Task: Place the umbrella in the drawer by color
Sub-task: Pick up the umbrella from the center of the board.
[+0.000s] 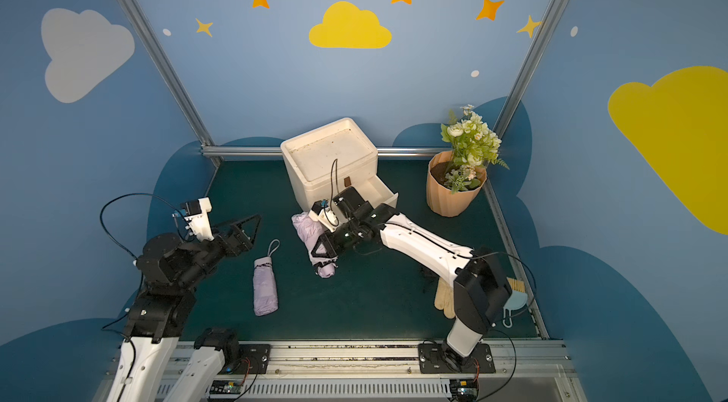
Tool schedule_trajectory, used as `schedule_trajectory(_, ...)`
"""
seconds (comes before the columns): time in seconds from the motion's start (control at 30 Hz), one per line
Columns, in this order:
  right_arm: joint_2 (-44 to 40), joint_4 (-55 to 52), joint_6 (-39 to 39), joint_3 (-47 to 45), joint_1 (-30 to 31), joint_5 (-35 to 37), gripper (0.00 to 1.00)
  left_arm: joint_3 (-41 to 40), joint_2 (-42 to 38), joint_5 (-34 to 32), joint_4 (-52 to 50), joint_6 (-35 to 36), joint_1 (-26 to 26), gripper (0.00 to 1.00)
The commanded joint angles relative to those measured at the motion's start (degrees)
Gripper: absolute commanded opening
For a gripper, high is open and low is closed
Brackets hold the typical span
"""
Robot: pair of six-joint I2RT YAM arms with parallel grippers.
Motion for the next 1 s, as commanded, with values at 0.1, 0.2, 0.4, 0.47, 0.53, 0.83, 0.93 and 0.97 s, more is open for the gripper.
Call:
schedule_trajectory(0.1, -9.22, 22.90, 7.25, -8.35, -9.64, -16.05, 0.26, 0.01, 4.48, 22.51, 21.87, -11.10, -3.23, 1.00)
schedule_trajectory(0.2, -11.80, 30.92, 12.23, -11.66, -12.03, -20.85, 0.26, 0.19, 7.21, 24.24, 25.78, -11.67, -8.10, 1.00)
schedule_trajectory(0.4, -14.19, 38.39, 14.97, -13.11, -11.94, -28.48, 0.26, 2.88, 14.60, 22.29, 27.00, -9.26, -18.53, 1.00)
schedule_trajectory(0.47, -14.66, 39.88, 15.33, -13.13, -11.44, -29.70, 0.26, 3.36, 17.03, 21.80, 29.09, -9.42, -20.57, 1.00)
schedule_trajectory(0.53, -15.11, 40.68, 15.40, -13.12, -10.77, -29.95, 0.26, 3.79, 19.01, 20.82, 30.26, -9.47, -21.81, 1.00)
schedule_trajectory(0.83, -15.60, 41.87, 15.48, -12.63, -8.49, -30.26, 0.26, 5.38, 25.09, 19.63, 34.19, -11.31, -25.30, 0.90)
schedule_trajectory(0.93, -15.19, 39.74, 14.03, -11.91, -8.35, -29.69, 0.26, 5.86, 26.30, 19.56, 35.93, -11.45, -26.56, 0.86)
schedule_trajectory(0.97, -15.22, 39.26, 13.79, -11.74, -8.37, -29.47, 0.26, 6.07, 26.58, 19.55, 36.05, -11.45, -26.86, 0.83)
